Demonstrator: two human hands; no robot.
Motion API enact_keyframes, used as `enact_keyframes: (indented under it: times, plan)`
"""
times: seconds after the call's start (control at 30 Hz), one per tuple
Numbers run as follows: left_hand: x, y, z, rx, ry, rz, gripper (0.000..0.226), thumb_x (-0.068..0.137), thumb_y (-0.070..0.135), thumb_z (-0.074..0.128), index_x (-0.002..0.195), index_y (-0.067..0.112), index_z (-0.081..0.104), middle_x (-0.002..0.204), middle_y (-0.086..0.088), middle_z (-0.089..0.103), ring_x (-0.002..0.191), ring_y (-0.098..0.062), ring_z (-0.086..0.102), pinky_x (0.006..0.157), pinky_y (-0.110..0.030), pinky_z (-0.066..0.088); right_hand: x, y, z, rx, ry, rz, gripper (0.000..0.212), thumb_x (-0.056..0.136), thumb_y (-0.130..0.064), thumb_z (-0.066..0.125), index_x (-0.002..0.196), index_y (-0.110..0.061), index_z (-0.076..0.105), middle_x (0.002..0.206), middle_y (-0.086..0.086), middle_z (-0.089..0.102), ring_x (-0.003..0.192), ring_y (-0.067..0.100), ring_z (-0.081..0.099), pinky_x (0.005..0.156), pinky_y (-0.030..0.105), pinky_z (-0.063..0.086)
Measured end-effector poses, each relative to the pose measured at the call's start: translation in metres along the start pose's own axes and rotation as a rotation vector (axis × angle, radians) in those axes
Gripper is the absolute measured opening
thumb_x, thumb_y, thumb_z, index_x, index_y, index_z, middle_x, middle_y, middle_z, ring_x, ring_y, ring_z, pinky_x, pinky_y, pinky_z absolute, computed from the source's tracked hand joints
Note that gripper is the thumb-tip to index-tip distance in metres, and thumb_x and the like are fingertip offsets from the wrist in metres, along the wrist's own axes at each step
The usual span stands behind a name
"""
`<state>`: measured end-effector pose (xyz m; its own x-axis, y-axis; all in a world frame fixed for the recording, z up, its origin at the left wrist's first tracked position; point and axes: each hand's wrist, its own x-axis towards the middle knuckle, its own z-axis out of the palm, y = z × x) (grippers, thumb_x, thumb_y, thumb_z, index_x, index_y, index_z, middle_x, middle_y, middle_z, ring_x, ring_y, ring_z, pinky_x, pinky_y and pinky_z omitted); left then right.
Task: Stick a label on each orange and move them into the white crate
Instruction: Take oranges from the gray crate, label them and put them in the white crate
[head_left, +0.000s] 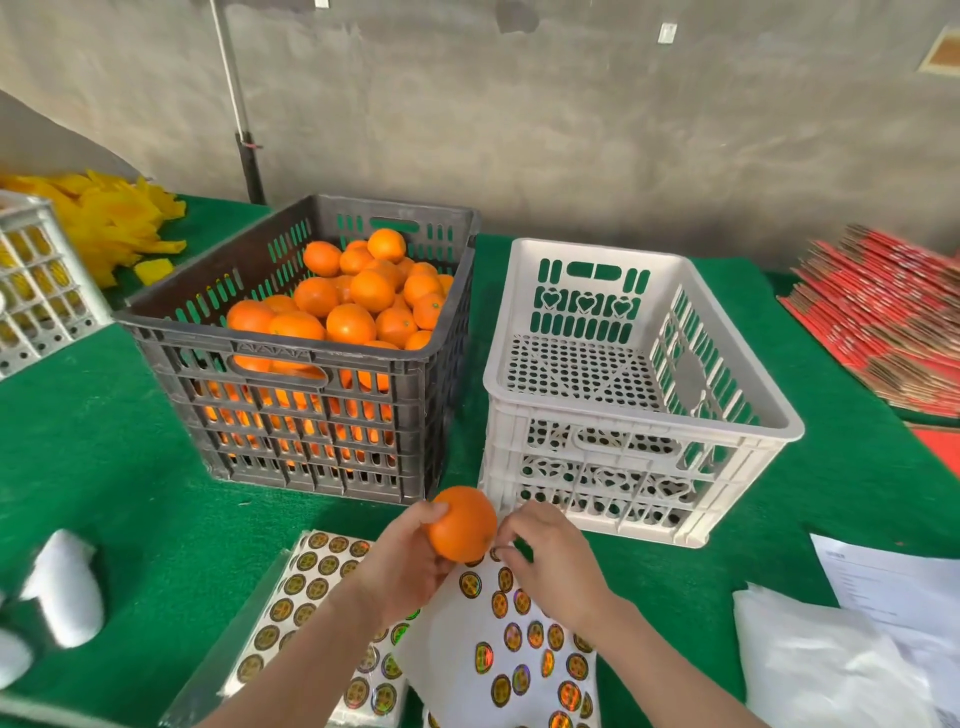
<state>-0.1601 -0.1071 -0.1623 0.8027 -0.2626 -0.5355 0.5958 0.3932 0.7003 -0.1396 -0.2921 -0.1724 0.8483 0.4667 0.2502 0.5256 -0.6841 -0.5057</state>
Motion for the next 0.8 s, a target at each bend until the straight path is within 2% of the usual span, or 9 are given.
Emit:
enact_keyframes:
  times: [0.1,0.13,0.2,0.3,0.4,0.5,0.57,0.67,0.8]
  plan:
    - [0.002,-0.001,-0.001,0.016,0.013,-0.007,0.118,0.017,0.046,0.09,0.123,0.017,0.049,0.108,-0.021,0.067,0.099,-0.037,0.062,0.082,-0.043,0.05,-0.002,0.0,-0.003,0.029,0.05,0.035,0.01,0.086,-0.006,0.064,0.076,-0.009,0.062,0.078,-0.001,0.06,0.078,0.001,0.051,0.074,0.02,0.044]
    - [0.002,-0.001,-0.003,0.03,0.024,-0.004,0.115,0.022,0.045,0.088,0.126,0.017,0.047,0.11,-0.02,0.066,0.1,-0.037,0.062,0.082,-0.043,0.05,-0.003,0.001,-0.005,0.07,0.084,0.087,0.014,0.085,-0.003,0.064,0.073,-0.009,0.06,0.073,-0.003,0.058,0.074,-0.003,0.051,0.072,0.013,0.041]
    - [0.002,-0.003,-0.006,0.067,0.059,0.017,0.108,0.034,0.044,0.079,0.132,0.016,0.043,0.118,-0.019,0.061,0.106,-0.035,0.059,0.087,-0.044,0.049,-0.005,0.003,-0.007,0.193,0.148,0.241,0.018,0.086,-0.002,0.064,0.071,-0.011,0.059,0.07,-0.006,0.058,0.072,-0.005,0.055,0.066,0.009,0.041]
    - [-0.001,-0.005,-0.008,0.199,0.105,0.104,0.099,0.044,0.044,0.074,0.133,0.014,0.043,0.133,-0.015,0.051,0.122,-0.033,0.047,0.11,-0.049,0.032,-0.004,0.003,-0.012,0.44,0.177,0.526,0.018,0.088,-0.008,0.063,0.073,-0.017,0.063,0.08,-0.004,0.065,0.079,0.007,0.059,0.072,0.015,0.047]
    - [-0.006,-0.004,-0.009,0.244,0.106,0.212,0.102,0.038,0.043,0.077,0.128,0.006,0.05,0.128,-0.018,0.055,0.116,-0.033,0.052,0.104,-0.046,0.039,-0.002,-0.01,-0.022,0.866,0.22,0.688,0.018,0.089,-0.006,0.061,0.073,-0.012,0.066,0.086,0.0,0.07,0.09,0.018,0.065,0.079,0.029,0.052]
    - [-0.011,0.002,-0.003,0.201,0.021,0.268,0.089,0.041,0.029,0.083,0.123,0.01,0.053,0.125,-0.018,0.057,0.112,-0.032,0.057,0.093,-0.037,0.048,0.003,-0.03,-0.032,1.152,0.247,0.675,0.011,0.089,-0.005,0.059,0.08,-0.008,0.063,0.097,0.011,0.071,0.097,0.022,0.065,0.083,0.033,0.051]
    - [-0.012,0.006,0.004,0.253,-0.005,0.323,0.089,0.045,0.021,0.083,0.127,0.018,0.05,0.127,-0.014,0.055,0.114,-0.032,0.055,0.096,-0.041,0.047,0.006,-0.042,-0.037,1.233,0.243,0.631,0.009,0.088,-0.006,0.059,0.082,-0.008,0.065,0.104,0.014,0.069,0.101,0.023,0.064,0.09,0.036,0.05]
    - [-0.016,0.015,0.014,0.236,-0.051,0.362,0.087,0.049,0.017,0.084,0.129,0.023,0.051,0.126,-0.013,0.055,0.113,-0.034,0.057,0.097,-0.045,0.049,0.011,-0.055,-0.047,1.221,0.208,0.522,0.018,0.086,-0.007,0.059,0.075,-0.013,0.072,0.103,0.009,0.071,0.1,0.02,0.065,0.092,0.036,0.05]
    - [-0.02,0.024,0.016,0.198,-0.117,0.332,0.104,0.037,0.039,0.096,0.128,0.018,0.05,0.121,-0.016,0.057,0.095,-0.029,0.067,0.077,-0.031,0.055,0.016,-0.065,-0.059,1.009,0.167,0.378,0.028,0.087,-0.01,0.061,0.063,-0.022,0.069,0.106,-0.005,0.069,0.1,0.011,0.063,0.081,0.023,0.049]
